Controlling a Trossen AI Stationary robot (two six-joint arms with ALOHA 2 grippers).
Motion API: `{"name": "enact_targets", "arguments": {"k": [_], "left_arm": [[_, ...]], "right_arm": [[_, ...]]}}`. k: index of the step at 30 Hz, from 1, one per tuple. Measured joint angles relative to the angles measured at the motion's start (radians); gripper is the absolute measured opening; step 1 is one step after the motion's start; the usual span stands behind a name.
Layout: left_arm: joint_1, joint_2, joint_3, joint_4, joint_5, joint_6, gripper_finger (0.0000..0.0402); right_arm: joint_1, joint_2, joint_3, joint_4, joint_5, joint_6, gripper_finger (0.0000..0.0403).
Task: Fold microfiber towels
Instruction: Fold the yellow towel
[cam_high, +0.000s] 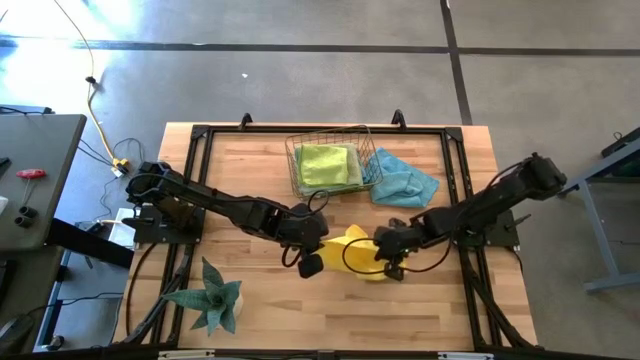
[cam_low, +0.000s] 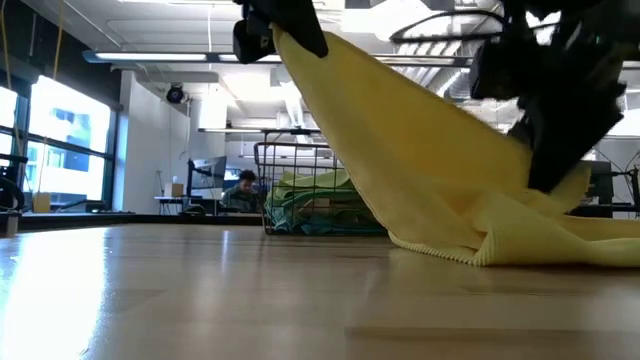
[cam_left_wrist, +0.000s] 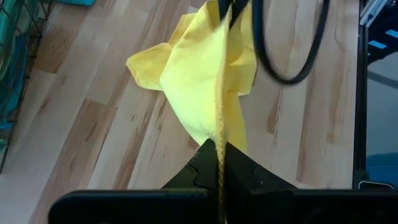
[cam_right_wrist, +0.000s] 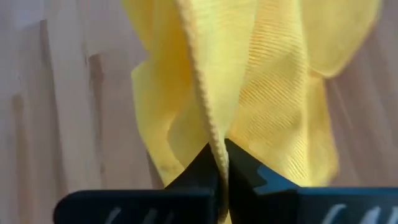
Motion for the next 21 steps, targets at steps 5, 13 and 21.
{"name": "enact_targets", "arguments": {"k": [5, 13, 21], "left_arm": [[0.005, 0.0, 0.0, -0.002, 0.028, 0.0, 0.0], [0.005, 0.0, 0.158, -0.093, 0.03, 0.071, 0.0], [0.005, -0.002, 0.367, -0.337, -0.053, 0.133, 0.0]], "right_arm": [[0.0, -0.101, 0.111, -0.235, 0.012, -0.014, 0.0002], [-0.009, -0.135, 0.355, -0.591, -0.057, 0.004, 0.0001], [-0.009, -0.135, 0.647, -0.876, 0.123, -0.062, 0.0]]}}
